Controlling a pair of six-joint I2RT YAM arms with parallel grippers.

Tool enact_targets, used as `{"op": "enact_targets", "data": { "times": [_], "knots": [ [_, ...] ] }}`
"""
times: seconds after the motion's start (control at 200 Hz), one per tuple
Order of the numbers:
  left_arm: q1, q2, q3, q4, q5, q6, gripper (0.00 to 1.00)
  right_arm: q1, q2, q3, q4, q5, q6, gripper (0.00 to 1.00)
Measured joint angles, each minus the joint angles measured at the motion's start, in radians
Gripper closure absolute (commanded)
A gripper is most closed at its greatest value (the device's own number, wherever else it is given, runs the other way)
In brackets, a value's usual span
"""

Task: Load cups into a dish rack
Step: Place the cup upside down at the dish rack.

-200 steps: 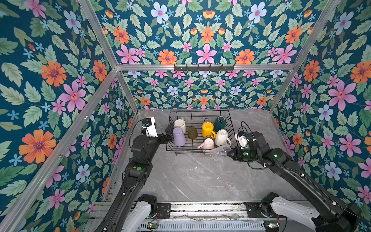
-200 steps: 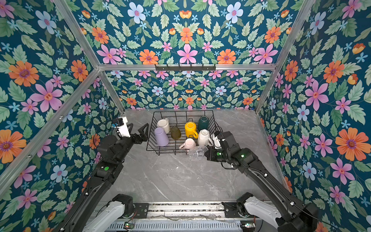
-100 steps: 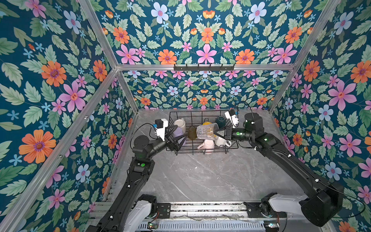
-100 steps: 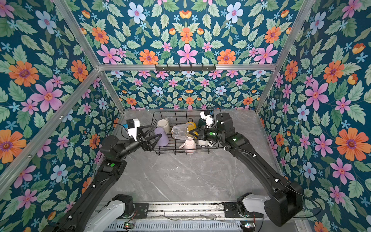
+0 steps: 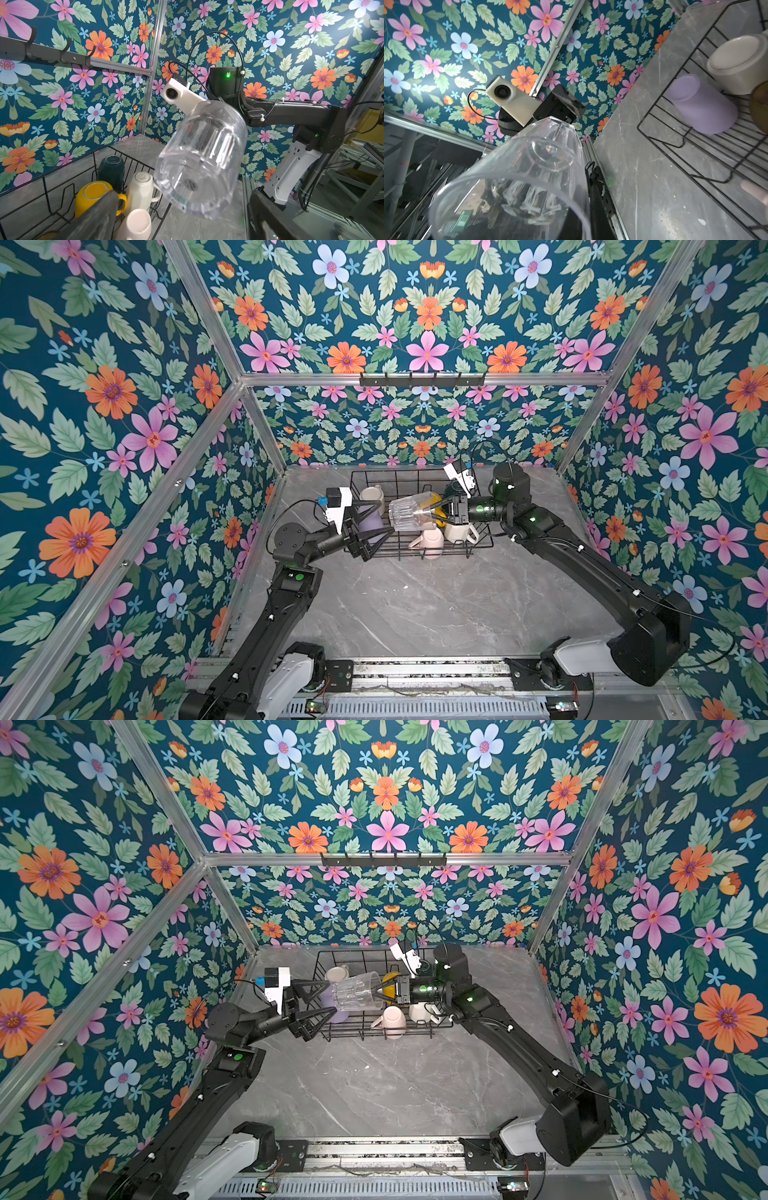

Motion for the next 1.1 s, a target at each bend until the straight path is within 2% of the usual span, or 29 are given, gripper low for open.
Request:
{"op": "enact_targets", "data": {
  "times": [0.3,0.71,1.1],
  "knots": [
    [-0.001,-0.002,0.0,0.046,0.046,-0.027,0.0,0.051,0.056,0.037,0.011,-0.034,-0.014,1.0],
    [-0.001,-0.006,-0.002,0.069,0.071,-0.032,0.01,0.084,0.095,0.05,0.08,-0.061,0.035,1.0],
    [-0.001,-0.001,-0.002,0.108,0.115,-0.054,0.07,0.107,0.114,0.058,0.108,-0.076,0.041,1.0]
  ]
}}
